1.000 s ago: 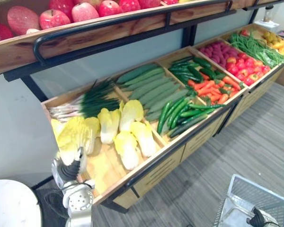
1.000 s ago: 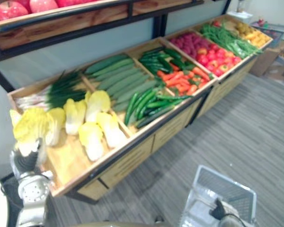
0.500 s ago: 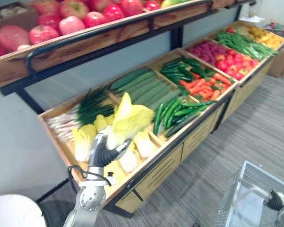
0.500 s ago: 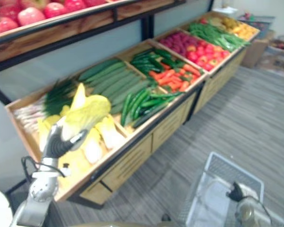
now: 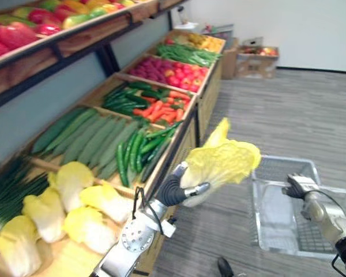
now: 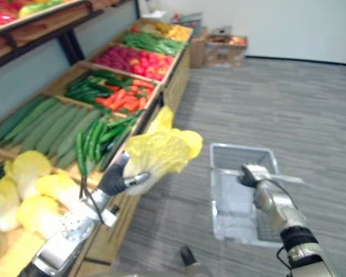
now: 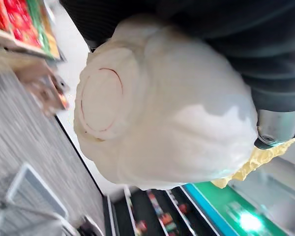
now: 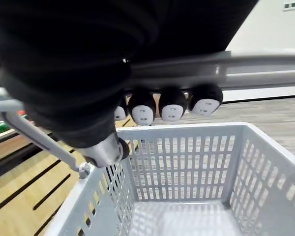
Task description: Pick vegetable in the basket
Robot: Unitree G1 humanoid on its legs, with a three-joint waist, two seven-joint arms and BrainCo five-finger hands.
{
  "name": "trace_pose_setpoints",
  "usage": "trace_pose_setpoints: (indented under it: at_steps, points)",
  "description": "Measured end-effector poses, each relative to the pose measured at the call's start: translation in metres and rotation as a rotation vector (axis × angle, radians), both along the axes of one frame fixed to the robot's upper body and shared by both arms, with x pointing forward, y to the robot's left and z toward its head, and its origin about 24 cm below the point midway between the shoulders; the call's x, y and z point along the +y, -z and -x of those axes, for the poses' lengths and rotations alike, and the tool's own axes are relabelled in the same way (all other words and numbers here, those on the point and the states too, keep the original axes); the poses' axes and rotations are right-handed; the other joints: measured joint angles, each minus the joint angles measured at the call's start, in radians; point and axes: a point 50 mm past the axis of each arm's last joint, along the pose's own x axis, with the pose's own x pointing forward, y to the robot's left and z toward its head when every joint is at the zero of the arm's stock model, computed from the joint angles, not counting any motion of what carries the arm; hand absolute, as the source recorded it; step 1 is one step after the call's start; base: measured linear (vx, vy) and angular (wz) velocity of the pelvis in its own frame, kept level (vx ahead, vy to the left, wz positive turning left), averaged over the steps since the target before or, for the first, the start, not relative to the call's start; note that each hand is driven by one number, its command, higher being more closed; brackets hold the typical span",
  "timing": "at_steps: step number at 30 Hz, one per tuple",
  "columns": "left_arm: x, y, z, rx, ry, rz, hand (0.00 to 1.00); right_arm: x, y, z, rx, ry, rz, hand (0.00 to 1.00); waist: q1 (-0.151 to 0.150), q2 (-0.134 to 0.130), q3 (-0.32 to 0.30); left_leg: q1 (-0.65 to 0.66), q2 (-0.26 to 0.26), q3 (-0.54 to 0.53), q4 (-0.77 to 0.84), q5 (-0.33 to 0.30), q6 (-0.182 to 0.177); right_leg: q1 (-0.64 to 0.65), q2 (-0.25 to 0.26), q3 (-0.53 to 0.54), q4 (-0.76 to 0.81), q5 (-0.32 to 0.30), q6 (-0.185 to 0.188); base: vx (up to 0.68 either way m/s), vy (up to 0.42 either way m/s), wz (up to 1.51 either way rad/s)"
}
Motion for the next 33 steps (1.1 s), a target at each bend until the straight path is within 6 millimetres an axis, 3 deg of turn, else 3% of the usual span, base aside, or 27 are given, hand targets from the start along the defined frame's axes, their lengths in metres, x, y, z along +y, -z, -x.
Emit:
trace_pose_setpoints:
  at_steps: [2,3,9,11,21,33]
  points:
    - [-0.006,-0.003,0.001,-0.006,0.042,0.006,1.00,0.013,-0.002,-0.002,-0.002,-0.051,-0.015,1.00,-0.001,-0.001,0.000,0.005,0.016,0.024,0.025,-0.011,-0.009,-0.001,0.014,0.020,0.002,0.005,-0.007,-0.01,-0.068,-0.53]
    - [-0.017,-0.007,0.001,-0.015,0.120,0.009,1.00,0.030,-0.004,-0.003,-0.007,-0.120,-0.052,1.00,-0.002,0.003,0.003,0.014,0.040,0.058,0.058,-0.031,-0.019,0.000,0.036,0.045,0.004,0.010,-0.012,-0.02,-0.061,-0.50]
    - [-0.041,0.000,0.015,-0.008,0.355,-0.104,1.00,0.085,-0.014,-0.011,0.015,-0.393,-0.045,1.00,-0.007,0.013,0.007,0.037,0.076,0.156,0.118,-0.063,-0.041,-0.009,0.076,0.111,0.013,0.010,-0.012,-0.03,-0.012,-0.39]
    - [-0.046,0.002,0.019,-0.002,0.397,-0.118,1.00,0.091,-0.016,-0.012,0.019,-0.423,-0.036,1.00,-0.007,0.013,0.008,0.036,0.080,0.160,0.130,-0.071,-0.042,-0.014,0.077,0.115,0.015,0.010,-0.012,-0.06,-0.011,-0.11]
    - [-0.065,0.014,0.041,0.077,0.578,-0.127,1.00,0.100,-0.029,-0.023,-0.002,-0.449,-0.042,1.00,-0.006,0.011,0.009,0.020,0.087,0.158,0.167,-0.096,-0.040,-0.016,0.065,0.112,0.016,0.010,-0.012,-0.06,-0.024,0.01]
    - [-0.066,0.020,0.062,0.134,0.713,-0.155,1.00,0.090,-0.053,-0.038,-0.063,-0.349,-0.175,1.00,-0.004,0.008,0.011,-0.022,0.103,0.131,0.211,-0.112,-0.033,-0.031,0.039,0.072,0.016,0.010,-0.012,-0.05,-0.039,0.11]
